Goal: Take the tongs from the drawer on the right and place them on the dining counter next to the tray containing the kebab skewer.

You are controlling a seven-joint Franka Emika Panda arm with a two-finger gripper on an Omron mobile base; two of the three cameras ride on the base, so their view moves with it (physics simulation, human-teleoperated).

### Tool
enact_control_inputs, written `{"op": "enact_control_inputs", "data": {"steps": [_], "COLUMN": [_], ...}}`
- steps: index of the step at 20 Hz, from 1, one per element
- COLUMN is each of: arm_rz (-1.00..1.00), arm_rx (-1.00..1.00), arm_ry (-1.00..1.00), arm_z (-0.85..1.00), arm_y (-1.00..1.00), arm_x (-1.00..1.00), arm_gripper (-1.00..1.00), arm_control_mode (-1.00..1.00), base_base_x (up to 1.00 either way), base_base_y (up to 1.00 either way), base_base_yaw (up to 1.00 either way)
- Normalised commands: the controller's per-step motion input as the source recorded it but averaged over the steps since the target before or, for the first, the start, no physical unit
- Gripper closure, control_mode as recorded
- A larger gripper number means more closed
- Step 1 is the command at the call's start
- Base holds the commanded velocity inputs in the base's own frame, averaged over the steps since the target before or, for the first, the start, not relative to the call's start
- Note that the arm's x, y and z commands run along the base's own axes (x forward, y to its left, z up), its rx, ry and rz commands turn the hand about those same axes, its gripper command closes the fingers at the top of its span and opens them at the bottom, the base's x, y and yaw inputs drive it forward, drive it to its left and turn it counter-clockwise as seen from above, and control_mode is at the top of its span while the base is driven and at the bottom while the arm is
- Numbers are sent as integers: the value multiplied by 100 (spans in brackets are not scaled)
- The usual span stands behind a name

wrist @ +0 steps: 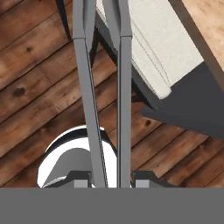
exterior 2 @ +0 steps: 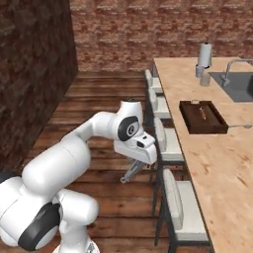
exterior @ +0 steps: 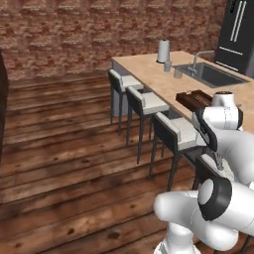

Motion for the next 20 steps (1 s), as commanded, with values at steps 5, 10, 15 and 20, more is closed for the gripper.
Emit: {"op": "enact_control_inputs", "data": {"steps": [5,10,15,20], "arm_rz": [0,0,0,0], "arm_rx": [0,0,0,0], "arm_ry": [0,0,0,0], "arm_z": [0,0,0,0], "arm_y": [0,0,0,0], "arm_x": [0,0,0,0], "arm_gripper": [100,100,100,100], "arm_control_mode": [100,100,100,100], "base_base_x": [63,59,59,58], "base_base_y": [41,49,48,42], "base_base_yaw": [-40,-31,-33,-38]}}
